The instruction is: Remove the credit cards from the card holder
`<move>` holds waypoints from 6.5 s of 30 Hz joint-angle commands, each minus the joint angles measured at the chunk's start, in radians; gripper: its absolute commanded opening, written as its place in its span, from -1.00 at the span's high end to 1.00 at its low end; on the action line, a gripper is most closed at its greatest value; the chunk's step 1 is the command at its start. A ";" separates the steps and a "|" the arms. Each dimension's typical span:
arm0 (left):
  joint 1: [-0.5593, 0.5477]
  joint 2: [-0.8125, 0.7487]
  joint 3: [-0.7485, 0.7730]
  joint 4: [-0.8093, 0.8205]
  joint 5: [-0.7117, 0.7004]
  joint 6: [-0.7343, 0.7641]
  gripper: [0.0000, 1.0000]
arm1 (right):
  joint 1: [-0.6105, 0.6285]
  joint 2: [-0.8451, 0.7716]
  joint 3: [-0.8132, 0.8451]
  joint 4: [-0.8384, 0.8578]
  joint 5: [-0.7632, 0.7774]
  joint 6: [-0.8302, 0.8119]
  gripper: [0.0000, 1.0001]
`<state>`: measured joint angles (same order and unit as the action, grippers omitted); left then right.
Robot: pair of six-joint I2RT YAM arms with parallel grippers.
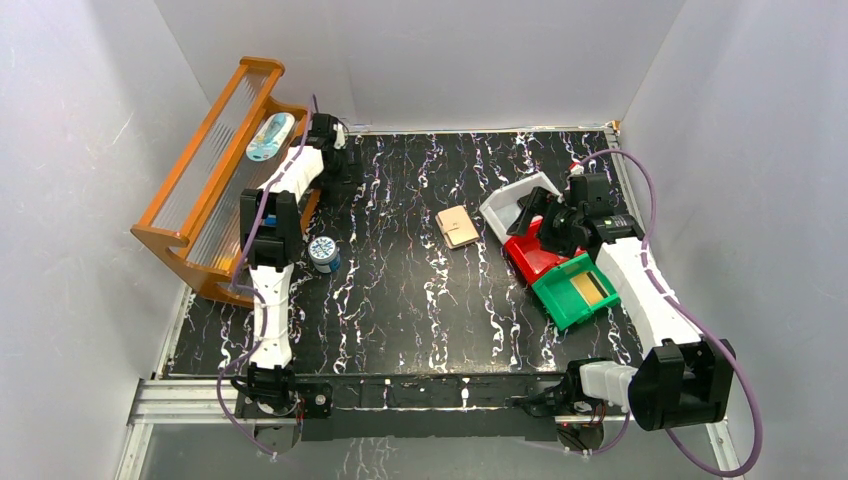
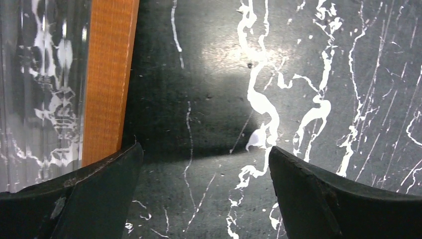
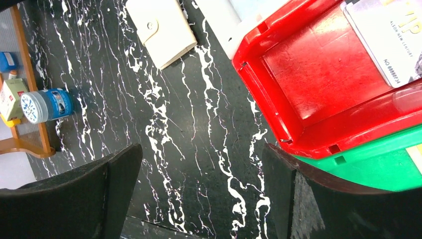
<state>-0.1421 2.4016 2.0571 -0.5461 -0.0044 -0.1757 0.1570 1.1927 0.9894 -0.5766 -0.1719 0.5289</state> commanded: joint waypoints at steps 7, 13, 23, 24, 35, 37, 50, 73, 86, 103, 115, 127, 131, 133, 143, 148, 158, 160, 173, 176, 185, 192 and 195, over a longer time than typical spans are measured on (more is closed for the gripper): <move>0.094 0.049 0.115 -0.089 -0.031 -0.030 -0.97 | -0.006 0.028 0.001 -0.009 -0.046 0.004 -0.97; 0.106 0.022 0.081 -0.098 -0.036 -0.018 -0.97 | -0.006 0.040 0.003 -0.007 -0.062 0.005 -0.97; 0.105 -0.142 0.022 -0.111 0.221 0.002 -0.97 | 0.013 0.121 0.101 -0.003 -0.119 -0.032 -0.93; 0.105 -0.164 0.009 -0.109 0.238 0.000 -0.97 | 0.028 0.136 0.119 -0.002 -0.116 -0.032 -0.93; 0.057 -0.467 -0.328 -0.085 0.420 -0.008 -0.97 | 0.295 0.458 0.409 -0.071 0.130 -0.053 -0.88; 0.032 -0.558 -0.424 -0.066 0.461 -0.020 -0.97 | 0.326 0.534 0.486 -0.113 0.172 -0.078 -0.88; -0.156 -0.821 -0.834 -0.040 0.546 -0.049 -0.95 | 0.358 0.887 0.822 -0.166 0.209 -0.140 -0.82; -0.153 -0.711 -0.882 -0.026 0.095 -0.114 -0.96 | 0.474 0.897 0.567 -0.108 0.167 -0.173 -0.72; -0.152 -0.873 -0.938 0.039 0.163 -0.164 -0.97 | 0.763 0.537 0.153 -0.014 0.110 -0.032 -0.69; -0.153 -1.102 -1.014 0.144 0.012 -0.225 -0.97 | 0.357 0.250 0.303 -0.201 0.655 0.272 -0.97; -0.152 -1.203 -1.077 0.153 0.005 -0.245 -0.97 | 0.140 0.431 0.338 -0.228 0.573 0.455 -0.79; -0.151 -1.212 -1.083 0.114 0.006 -0.251 -0.97 | 0.131 0.631 0.401 -0.243 0.474 0.422 -0.75; -0.152 -1.205 -1.081 0.110 0.016 -0.254 -0.97 | 0.131 0.660 0.437 -0.263 0.494 0.420 -0.75; -0.151 -1.205 -1.082 0.110 0.014 -0.254 -0.97 | 0.131 0.658 0.438 -0.259 0.499 0.427 -0.75; -0.151 -1.188 -1.090 0.113 0.030 -0.264 -0.97 | 0.131 0.658 0.428 -0.256 0.552 0.551 -0.79; -0.152 -1.194 -1.095 0.112 0.024 -0.271 -0.97 | 0.129 0.668 0.417 -0.236 0.539 0.593 -0.79; -0.152 -1.194 -1.095 0.109 0.011 -0.272 -0.97 | 0.148 0.673 0.376 -0.205 0.466 0.539 -0.76; -0.152 -1.190 -1.093 0.109 0.015 -0.272 -0.97 | 0.161 0.675 0.375 -0.212 0.477 0.537 -0.75; -0.152 -1.198 -1.088 0.100 0.003 -0.274 -0.97 | 0.308 0.739 0.468 -0.252 0.499 0.492 -0.71; -0.152 -1.199 -1.088 0.100 0.004 -0.275 -0.97 | 0.357 0.766 0.500 -0.265 0.508 0.485 -0.69; -0.151 -1.208 -1.088 0.091 -0.008 -0.275 -0.97 | 0.495 0.894 0.654 -0.316 0.517 0.430 -0.66; -0.152 -1.257 -1.088 0.077 -0.088 -0.292 -0.97 | 0.592 0.989 0.789 -0.295 0.464 0.269 -0.65; -0.151 -1.292 -1.092 0.069 -0.140 -0.296 -0.97 | 0.621 1.015 0.833 -0.281 0.448 0.206 -0.65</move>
<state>-0.2974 1.1854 0.9619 -0.4538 -0.0540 -0.4580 0.7353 2.1750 1.7382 -0.8688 0.3107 0.8577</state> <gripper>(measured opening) 0.983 0.829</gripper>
